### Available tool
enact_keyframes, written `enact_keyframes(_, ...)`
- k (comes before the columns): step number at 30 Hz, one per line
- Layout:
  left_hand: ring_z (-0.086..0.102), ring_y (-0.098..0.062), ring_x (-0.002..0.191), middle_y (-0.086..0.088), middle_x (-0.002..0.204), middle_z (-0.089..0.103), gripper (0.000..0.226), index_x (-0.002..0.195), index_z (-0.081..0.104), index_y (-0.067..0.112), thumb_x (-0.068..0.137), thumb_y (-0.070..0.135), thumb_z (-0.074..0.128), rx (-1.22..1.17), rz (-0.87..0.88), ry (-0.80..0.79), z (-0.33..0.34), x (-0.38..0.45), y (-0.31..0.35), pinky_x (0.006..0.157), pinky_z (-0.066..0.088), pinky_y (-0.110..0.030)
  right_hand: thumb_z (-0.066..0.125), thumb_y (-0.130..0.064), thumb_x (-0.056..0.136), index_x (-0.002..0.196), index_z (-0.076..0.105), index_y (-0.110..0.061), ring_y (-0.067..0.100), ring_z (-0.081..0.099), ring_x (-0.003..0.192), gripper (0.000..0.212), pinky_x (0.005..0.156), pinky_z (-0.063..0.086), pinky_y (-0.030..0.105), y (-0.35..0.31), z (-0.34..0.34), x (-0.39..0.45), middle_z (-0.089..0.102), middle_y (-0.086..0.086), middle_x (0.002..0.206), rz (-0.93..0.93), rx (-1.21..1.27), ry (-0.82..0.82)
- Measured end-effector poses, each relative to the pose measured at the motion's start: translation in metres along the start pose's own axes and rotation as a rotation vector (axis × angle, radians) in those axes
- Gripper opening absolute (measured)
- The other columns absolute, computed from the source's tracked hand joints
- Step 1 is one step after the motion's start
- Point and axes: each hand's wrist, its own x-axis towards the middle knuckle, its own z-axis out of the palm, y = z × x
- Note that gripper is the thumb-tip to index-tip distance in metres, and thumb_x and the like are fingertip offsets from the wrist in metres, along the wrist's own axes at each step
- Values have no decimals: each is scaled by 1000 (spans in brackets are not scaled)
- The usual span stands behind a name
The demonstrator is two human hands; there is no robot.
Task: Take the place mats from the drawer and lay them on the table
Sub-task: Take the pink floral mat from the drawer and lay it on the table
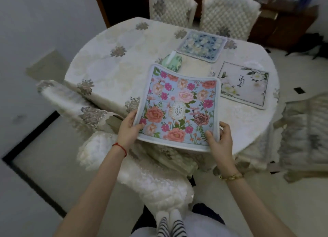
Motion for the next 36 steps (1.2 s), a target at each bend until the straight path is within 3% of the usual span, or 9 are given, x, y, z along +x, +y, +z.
enact_keyframes(11, 59, -23, 115, -6, 134, 56, 50, 132, 51, 19, 87, 2, 62, 221, -7, -268, -46, 113, -16, 94, 53, -43, 62, -15, 93, 117, 43, -25, 13, 67, 94, 33, 79, 58, 28, -4, 88, 6, 64, 2, 114, 164, -35, 221)
enact_keyframes(16, 60, -17, 101, -2, 116, 60, 43, 126, 52, 19, 88, -2, 59, 281, 36, -330, -29, 150, -17, 76, 55, -20, 63, -20, 91, 115, 43, -31, 23, 65, 104, 34, 89, 57, 44, 4, 100, 34, 63, 8, 122, 238, -90, 276)
enact_keyframes(20, 63, -23, 106, -1, 118, 63, 51, 129, 51, 28, 84, 7, 61, 354, 15, -350, -19, 182, -28, 90, 55, -46, 64, -40, 80, 112, 42, -44, 28, 63, 110, 39, 92, 53, 52, 30, 105, 61, 62, 8, 124, 283, -143, 295)
enact_keyframes(23, 63, -24, 104, -3, 118, 63, 49, 130, 50, 24, 86, 5, 58, 349, 1, -363, -8, 197, -31, 86, 56, -47, 63, -20, 89, 121, 44, -23, 24, 67, 99, 37, 83, 58, 41, 27, 111, 78, 64, 10, 116, 301, -146, 293)
enact_keyframes(26, 62, -23, 102, -6, 117, 63, 48, 132, 50, 16, 88, -2, 55, 339, -11, -365, 5, 213, -34, 79, 55, -31, 60, -12, 93, 128, 43, -13, 11, 61, 90, 38, 74, 51, 12, 33, 114, 95, 58, 5, 110, 335, -165, 287)
enact_keyframes(27, 61, -24, 102, -8, 117, 62, 49, 132, 50, 15, 87, -4, 54, 337, -24, -364, 8, 218, -36, 78, 55, -30, 59, -13, 94, 130, 42, -13, 12, 59, 94, 40, 79, 50, 12, 35, 114, 98, 57, 7, 115, 345, -169, 281)
enact_keyframes(30, 61, -26, 103, -9, 118, 61, 51, 132, 49, 18, 87, -6, 52, 336, -45, -378, 19, 231, -42, 84, 55, -37, 61, -23, 92, 126, 41, -25, 20, 61, 104, 40, 94, 53, 43, 42, 115, 111, 54, 14, 136, 345, -168, 264)
enact_keyframes(32, 61, -25, 103, -8, 117, 62, 51, 131, 50, 18, 86, -7, 52, 350, -56, -382, 25, 239, -46, 82, 55, -32, 61, -28, 90, 123, 40, -30, 23, 65, 101, 40, 92, 53, 50, 53, 113, 119, 54, 15, 137, 363, -177, 251)
enact_keyframes(36, 60, -18, 92, -5, 111, 62, 50, 131, 50, 14, 86, -7, 53, 359, -63, -361, 36, 246, -51, 68, 49, -16, 59, -28, 91, 126, 40, -26, 24, 62, 91, 41, 89, 53, 51, 56, 115, 125, 61, -1, 102, 400, -218, 280)
